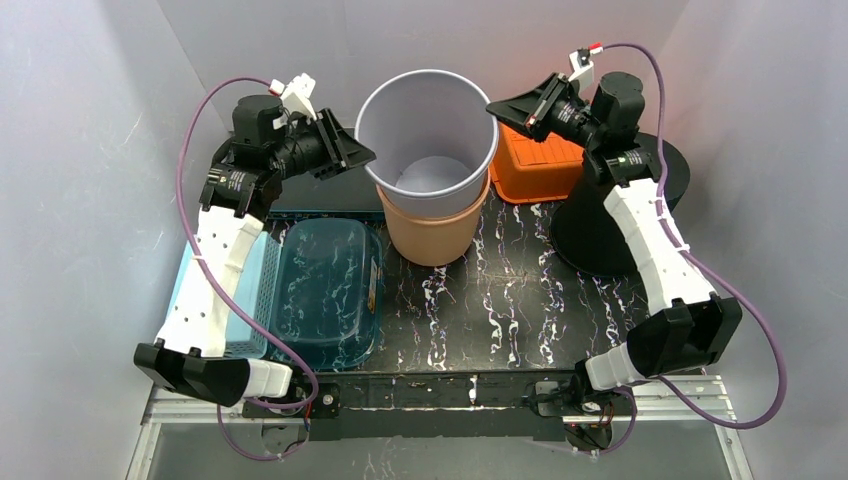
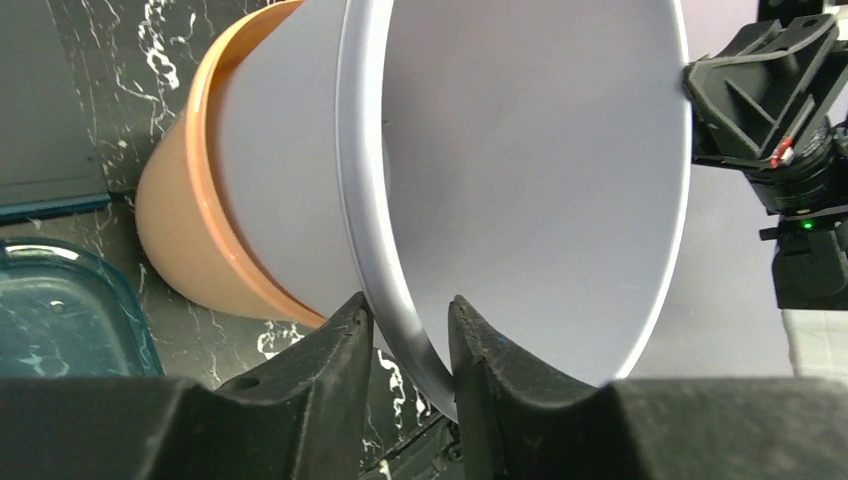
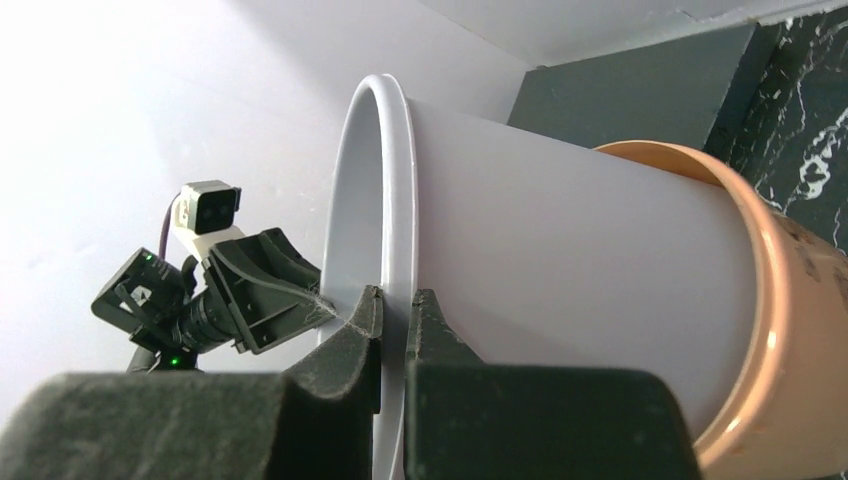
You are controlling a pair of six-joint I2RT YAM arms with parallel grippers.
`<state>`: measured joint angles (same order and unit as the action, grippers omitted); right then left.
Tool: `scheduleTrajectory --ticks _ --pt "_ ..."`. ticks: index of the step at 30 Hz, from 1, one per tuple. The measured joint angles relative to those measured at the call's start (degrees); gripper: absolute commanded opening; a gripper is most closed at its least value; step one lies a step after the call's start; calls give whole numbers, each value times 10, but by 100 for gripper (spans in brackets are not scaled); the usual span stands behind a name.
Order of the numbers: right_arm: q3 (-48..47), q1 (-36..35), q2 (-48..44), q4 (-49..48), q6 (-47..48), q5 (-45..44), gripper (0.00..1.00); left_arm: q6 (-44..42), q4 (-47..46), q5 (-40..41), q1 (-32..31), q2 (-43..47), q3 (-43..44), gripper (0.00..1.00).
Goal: Turn the large container upside down
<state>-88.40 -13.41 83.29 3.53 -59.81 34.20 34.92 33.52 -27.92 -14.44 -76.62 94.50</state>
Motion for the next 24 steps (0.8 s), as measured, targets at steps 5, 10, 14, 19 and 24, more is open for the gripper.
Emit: scheduleTrajectory --ticks 5,10,14,19,24 --pt "-24 2 -4 -9 3 14 1 5 -4 7 2 5 4 14" --pt "-34 2 -22 -24 19 27 1 5 -15 5 2 17 6 8" --pt "-41 2 -43 -37 40 44 1 5 -31 4 2 38 6 6" --pt "-46 1 -76 -51 65 67 1 5 -57 2 1 77 -3 5" --pt "-45 -2 -104 -59 91 87 1 8 -87 -10 1 110 -29 3"
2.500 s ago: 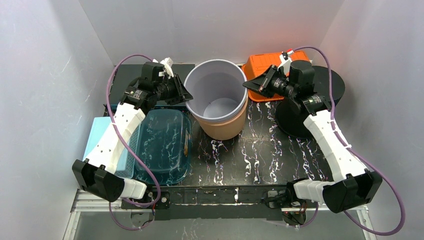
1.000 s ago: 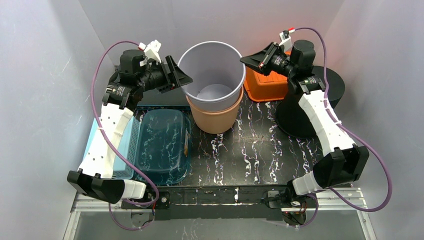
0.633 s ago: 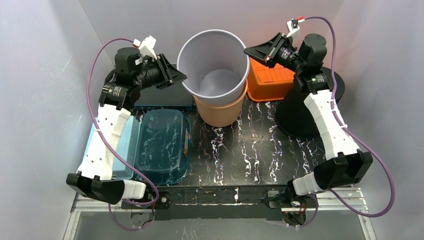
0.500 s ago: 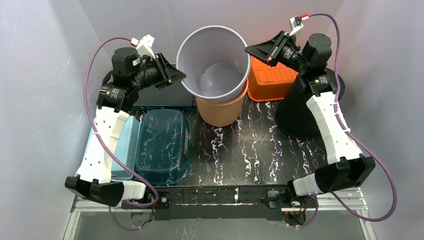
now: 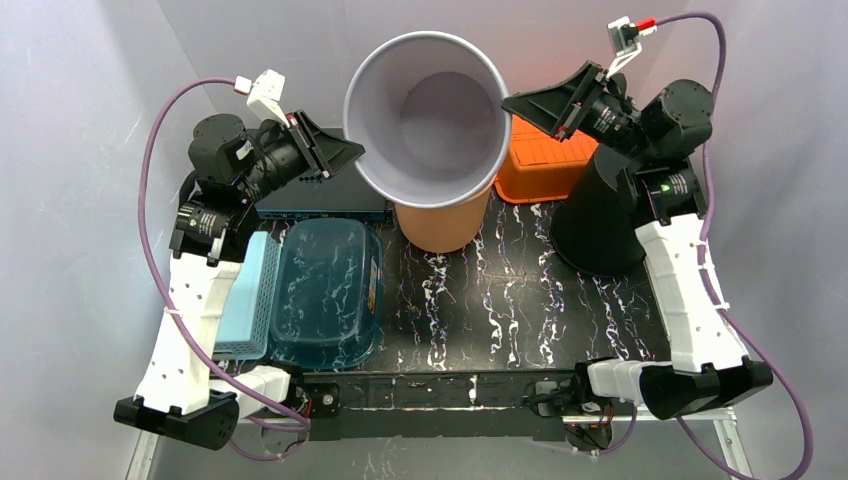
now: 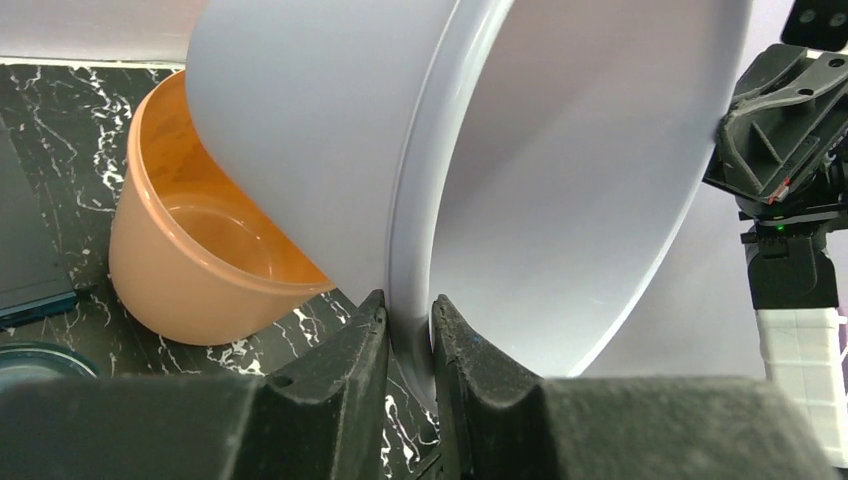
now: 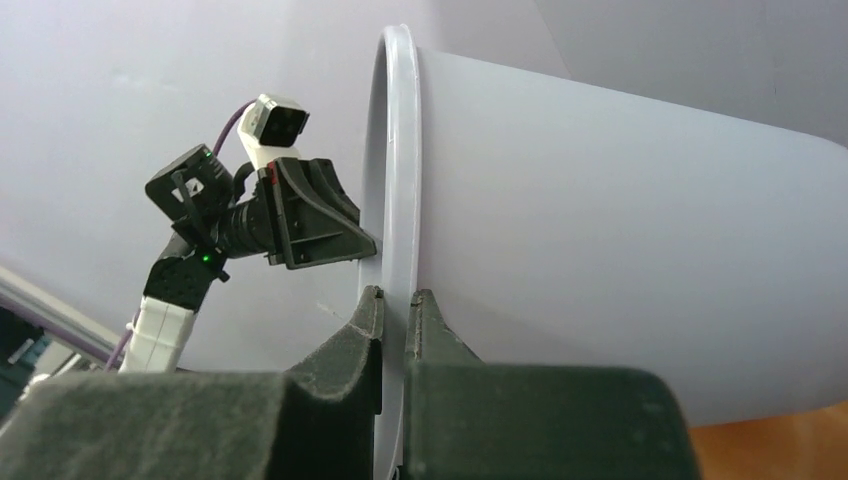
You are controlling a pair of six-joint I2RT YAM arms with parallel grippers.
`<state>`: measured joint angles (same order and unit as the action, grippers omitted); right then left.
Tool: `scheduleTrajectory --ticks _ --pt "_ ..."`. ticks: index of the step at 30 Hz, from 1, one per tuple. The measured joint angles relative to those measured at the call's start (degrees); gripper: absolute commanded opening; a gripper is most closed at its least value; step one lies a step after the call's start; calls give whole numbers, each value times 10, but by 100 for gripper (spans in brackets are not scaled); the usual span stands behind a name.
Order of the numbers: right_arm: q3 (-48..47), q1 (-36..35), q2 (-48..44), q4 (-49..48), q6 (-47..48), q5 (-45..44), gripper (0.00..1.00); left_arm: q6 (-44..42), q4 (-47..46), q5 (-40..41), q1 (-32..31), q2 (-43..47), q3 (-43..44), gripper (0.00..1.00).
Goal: Turn the large container upside down
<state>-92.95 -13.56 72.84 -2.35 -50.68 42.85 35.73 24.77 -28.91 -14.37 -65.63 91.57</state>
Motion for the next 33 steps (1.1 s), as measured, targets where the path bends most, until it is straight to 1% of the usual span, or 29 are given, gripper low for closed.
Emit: scheduleTrajectory --ticks 3,9,14,21,28,33 --pt "2 0 -17 -3 21 9 1 4 -23 -13 0 9 -19 0" --pt "9 0 -60 -4 69 32 1 22 -71 -63 0 12 -50 0" --pt "9 0 -102 26 103 40 1 33 -95 -106 0 19 -54 0" --pt "17 -2 -163 91 115 44 1 54 -99 -160 -4 55 -96 0" --pt "85 -4 -232 141 99 35 1 73 -94 -192 -19 91 -164 0" --pt "104 -5 -274 190 102 18 1 77 -96 -213 -38 115 -208 0"
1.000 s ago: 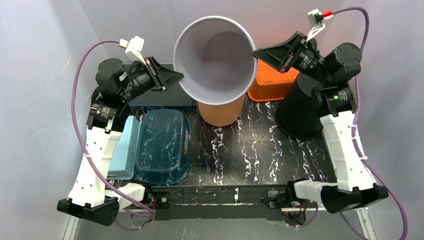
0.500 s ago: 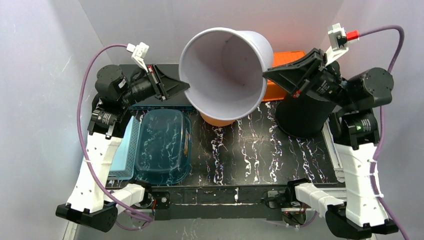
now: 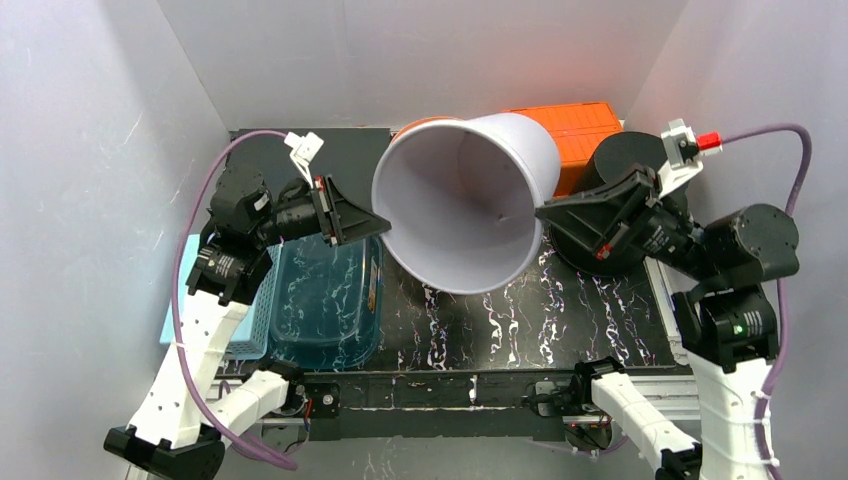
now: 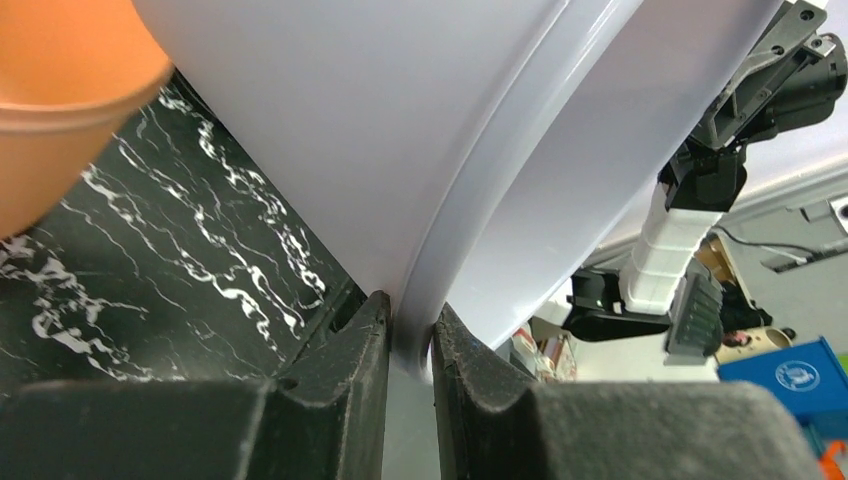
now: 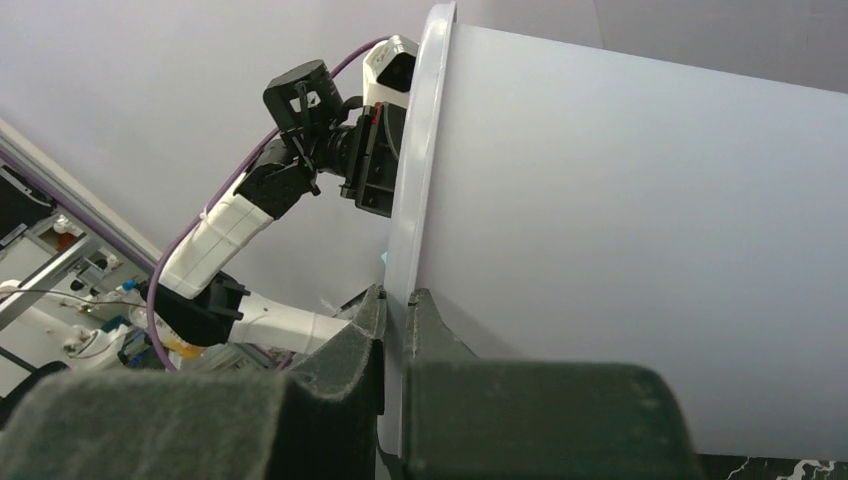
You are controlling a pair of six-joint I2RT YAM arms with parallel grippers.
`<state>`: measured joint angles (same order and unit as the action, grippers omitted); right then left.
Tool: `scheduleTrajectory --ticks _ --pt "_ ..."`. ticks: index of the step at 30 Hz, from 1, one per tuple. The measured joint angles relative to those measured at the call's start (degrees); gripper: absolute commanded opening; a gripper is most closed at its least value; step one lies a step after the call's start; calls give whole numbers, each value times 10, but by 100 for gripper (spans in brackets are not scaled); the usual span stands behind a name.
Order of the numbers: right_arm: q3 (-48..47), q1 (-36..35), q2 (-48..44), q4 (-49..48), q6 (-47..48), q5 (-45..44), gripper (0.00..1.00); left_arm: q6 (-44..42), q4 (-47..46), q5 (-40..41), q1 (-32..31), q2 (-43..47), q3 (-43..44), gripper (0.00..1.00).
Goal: Turn the large container upside down
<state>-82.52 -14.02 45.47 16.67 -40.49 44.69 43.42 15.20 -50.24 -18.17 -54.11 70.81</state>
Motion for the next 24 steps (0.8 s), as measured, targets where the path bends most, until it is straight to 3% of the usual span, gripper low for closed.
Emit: scheduleTrajectory --ticks 13,22,24 --pt "13 -2 -50 146 18 -67 1 8 56 21 -82 26 -59 0" --pt "49 -3 -50 292 46 -97 2 22 89 52 -133 48 -181 0" --pt "59 -3 -45 322 58 -98 6 27 89 63 -140 58 -205 0"
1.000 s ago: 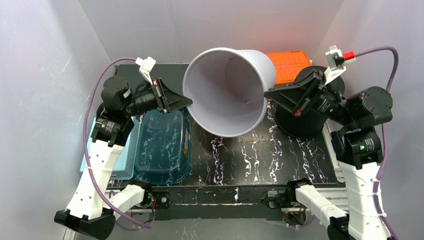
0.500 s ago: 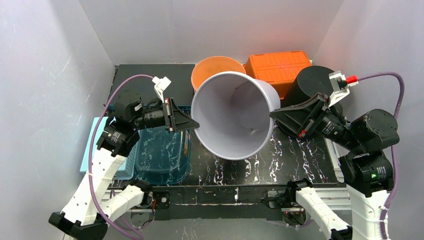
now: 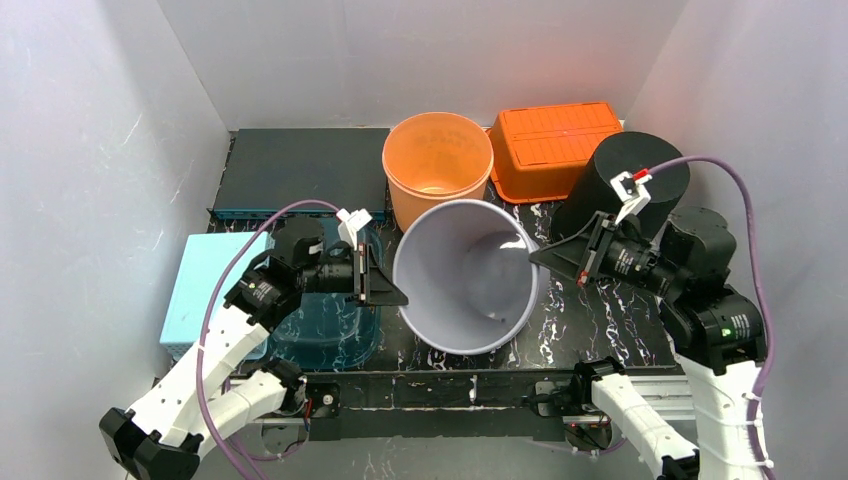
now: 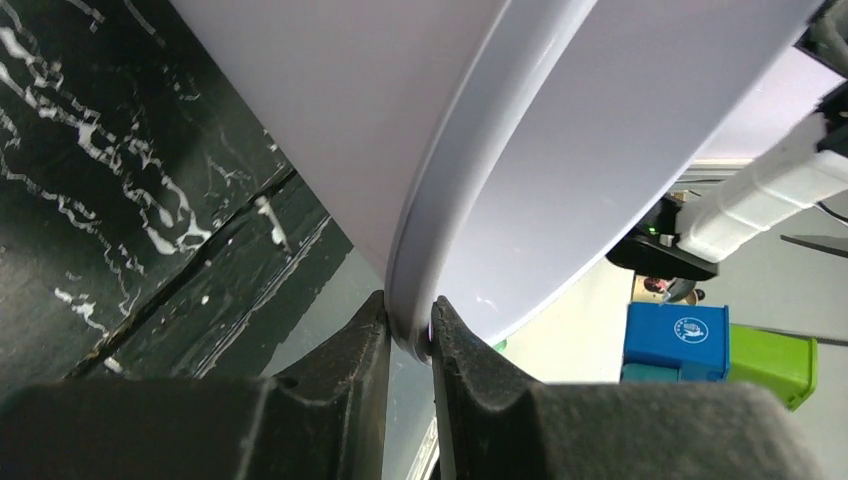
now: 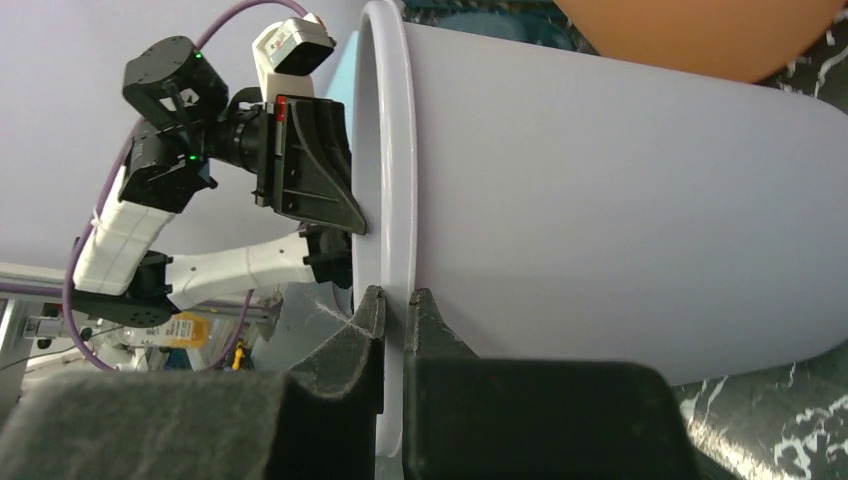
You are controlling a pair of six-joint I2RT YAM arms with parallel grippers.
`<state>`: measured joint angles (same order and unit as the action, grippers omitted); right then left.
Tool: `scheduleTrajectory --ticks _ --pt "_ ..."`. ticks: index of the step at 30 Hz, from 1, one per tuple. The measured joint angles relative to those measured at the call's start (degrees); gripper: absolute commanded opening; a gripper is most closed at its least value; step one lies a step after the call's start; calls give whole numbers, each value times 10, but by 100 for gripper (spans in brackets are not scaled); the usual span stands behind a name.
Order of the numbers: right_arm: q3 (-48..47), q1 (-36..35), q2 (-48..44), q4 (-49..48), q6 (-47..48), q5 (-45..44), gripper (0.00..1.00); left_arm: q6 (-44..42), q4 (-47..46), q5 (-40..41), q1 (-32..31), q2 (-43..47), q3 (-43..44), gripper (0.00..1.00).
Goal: Turn the large container upside down
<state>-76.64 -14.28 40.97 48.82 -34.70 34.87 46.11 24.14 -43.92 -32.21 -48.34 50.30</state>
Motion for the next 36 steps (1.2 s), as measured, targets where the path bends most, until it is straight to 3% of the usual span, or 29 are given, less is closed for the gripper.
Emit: scheduleTrajectory --ticks 7,13,17,24,30,36 --pt "36 -1 9 47 29 -3 11 34 -43 45 -38 2 -82 0" --pt "63 -1 10 20 28 7 30 51 -84 73 -55 -27 -107 0" --pt "67 -1 7 14 32 -9 33 50 -97 86 -60 -39 -122 0" --pt "74 1 15 11 37 -16 47 37 -92 102 -63 -43 -141 0" --pt "70 1 23 -10 34 10 53 33 -98 106 -64 -64 -141 0" --pt "-1 1 78 -5 57 11 56 36 -107 119 -66 -110 -144 0"
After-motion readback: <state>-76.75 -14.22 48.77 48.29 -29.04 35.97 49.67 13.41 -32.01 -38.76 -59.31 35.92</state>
